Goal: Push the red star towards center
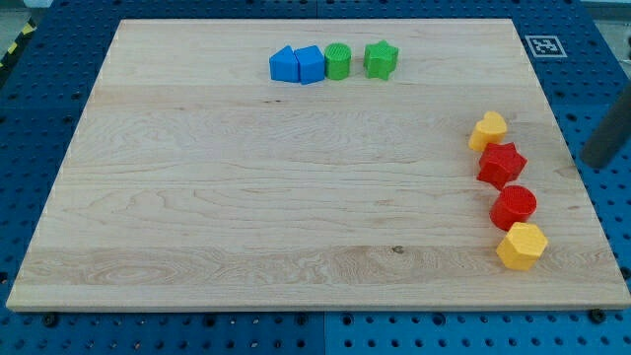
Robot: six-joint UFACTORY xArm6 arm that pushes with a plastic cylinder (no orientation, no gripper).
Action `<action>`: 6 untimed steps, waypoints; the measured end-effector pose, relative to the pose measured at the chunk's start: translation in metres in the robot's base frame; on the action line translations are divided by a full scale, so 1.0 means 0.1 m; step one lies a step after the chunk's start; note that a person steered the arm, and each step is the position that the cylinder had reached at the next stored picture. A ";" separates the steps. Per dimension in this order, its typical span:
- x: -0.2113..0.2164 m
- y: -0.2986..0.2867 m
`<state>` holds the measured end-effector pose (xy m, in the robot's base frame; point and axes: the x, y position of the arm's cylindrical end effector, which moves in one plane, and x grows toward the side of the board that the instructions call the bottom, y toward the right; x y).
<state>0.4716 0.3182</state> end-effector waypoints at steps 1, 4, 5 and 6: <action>0.01 0.00; 0.04 -0.86; 0.04 -1.17; 0.04 -1.47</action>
